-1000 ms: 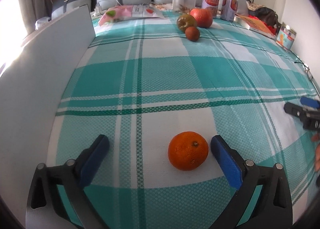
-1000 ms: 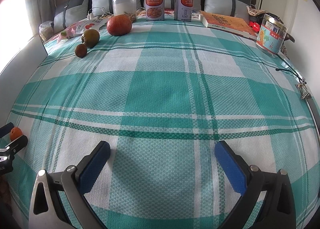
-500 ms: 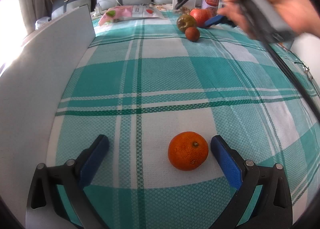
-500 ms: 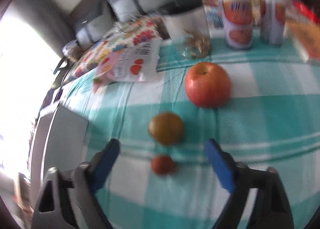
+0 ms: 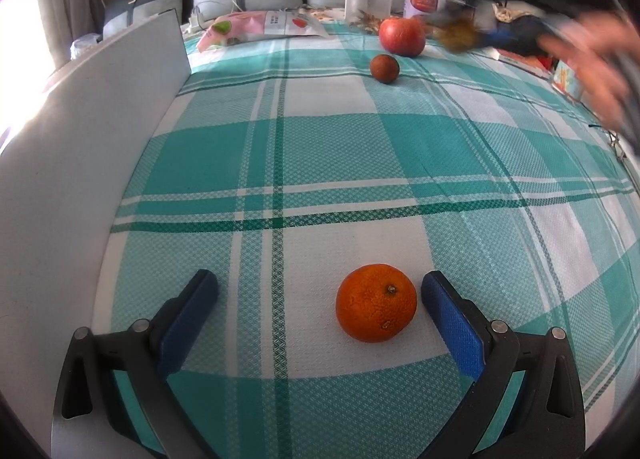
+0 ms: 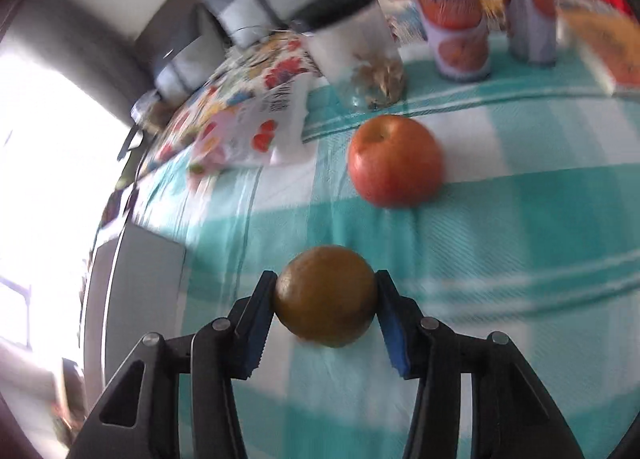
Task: Organize fruits
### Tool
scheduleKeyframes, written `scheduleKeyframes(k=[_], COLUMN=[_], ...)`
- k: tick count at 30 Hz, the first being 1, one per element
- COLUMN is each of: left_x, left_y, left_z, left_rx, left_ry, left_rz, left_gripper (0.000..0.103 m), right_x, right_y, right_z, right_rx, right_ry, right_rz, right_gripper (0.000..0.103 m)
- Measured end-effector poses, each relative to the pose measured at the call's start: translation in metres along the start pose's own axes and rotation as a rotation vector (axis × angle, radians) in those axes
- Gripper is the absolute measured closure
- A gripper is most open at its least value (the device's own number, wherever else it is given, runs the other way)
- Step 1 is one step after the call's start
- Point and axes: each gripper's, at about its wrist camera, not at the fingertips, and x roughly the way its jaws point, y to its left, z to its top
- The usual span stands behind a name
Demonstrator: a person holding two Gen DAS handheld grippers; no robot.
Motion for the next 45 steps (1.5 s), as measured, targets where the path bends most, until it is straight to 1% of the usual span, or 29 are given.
scheduleKeyframes(k=[2,3,4,5,7,9,11,12,15,17,18,19,20,21,22,23,24,26,28,30,45], left_x=[0.0,0.0,0.0,0.0,0.0,0.0,0.0,0.0,0.0,0.0,0.0,0.0,0.0,0.0,0.0,0.0,0.0,0.0,0.0,0.0,0.0], left_y=[0.0,0.0,0.0,0.0,0.0,0.0,0.0,0.0,0.0,0.0,0.0,0.0,0.0,0.0,0.0,0.0,0.0,0.0,0.0,0.0,0.0], left_z=[0.0,0.0,0.0,0.0,0.0,0.0,0.0,0.0,0.0,0.0,0.0,0.0,0.0,0.0,0.0,0.0,0.0,0.0,0.0,0.0,0.0], left_rx=[0.0,0.0,0.0,0.0,0.0,0.0,-0.001,-0.001,-0.001,-0.001,-0.001,-0.001,-0.001,-0.002,-0.002,-0.002,-0.002,-0.002,-0.002,-0.002,-0.003], left_ry=[0.0,0.0,0.0,0.0,0.0,0.0,0.0,0.0,0.0,0.0,0.0,0.0,0.0,0.0,0.0,0.0,0.0,0.0,0.0,0.0,0.0], left_rz=[0.0,0.0,0.0,0.0,0.0,0.001,0.0,0.0,0.0,0.0,0.001,0.001,0.001,0.0,0.0,0.0,0.0,0.001,0.001,0.0,0.001], left_gripper=[0.0,0.0,0.0,0.0,0.0,0.0,0.0,0.0,0.0,0.0,0.0,0.0,0.0,0.0,0.0,0.0,0.0,0.0,0.0,0.0,0.0], right_x=[-0.031,-0.04,-0.048,-0.056,-0.061,-0.062,-0.071,-0.073,-0.075,-0.079,-0.077,-0.075,-0.076,-0.077,-0.075,-0.074,-0.072,-0.068,-0.066,-0.065,-0.064], right_y=[0.0,-0.003,-0.006,-0.011,-0.016,-0.018,-0.017,-0.016,-0.015,-0.019,-0.018,-0.019,-0.016,-0.015,-0.013,-0.011,-0.01,-0.006,-0.003,-0.005,-0.005], right_z=[-0.042,-0.057,-0.085,-0.101,-0.142,-0.171,-0.193,-0.201,-0.212,-0.219,-0.22,-0.224,-0.229,-0.231,-0.234,-0.235,-0.237,-0.241,-0.242,-0.241,-0.241], right_rx=[-0.136,-0.176,-0.236,-0.26,-0.308,-0.343,-0.372,-0.381,-0.372,-0.337,-0.329,-0.32,-0.323,-0.326,-0.327,-0.327,-0.326,-0.342,-0.352,-0.332,-0.333], right_ry=[-0.017,-0.022,-0.031,-0.032,-0.03,-0.031,-0.075,-0.082,-0.087,-0.09,-0.088,-0.082,-0.092,-0.097,-0.092,-0.085,-0.076,-0.072,-0.073,-0.075,-0.077], right_rz=[-0.068,-0.097,-0.143,-0.157,-0.195,-0.224,-0.238,-0.247,-0.267,-0.258,-0.257,-0.259,-0.261,-0.265,-0.275,-0.277,-0.276,-0.299,-0.318,-0.314,-0.319], right_gripper=[0.054,0.054,0.054,0.054,0.054,0.054,0.054,0.054,0.054,0.054,0.052,0.046,0.042,0.031,0.013,0.007,0.003,0.003,0.0,0.0,0.0])
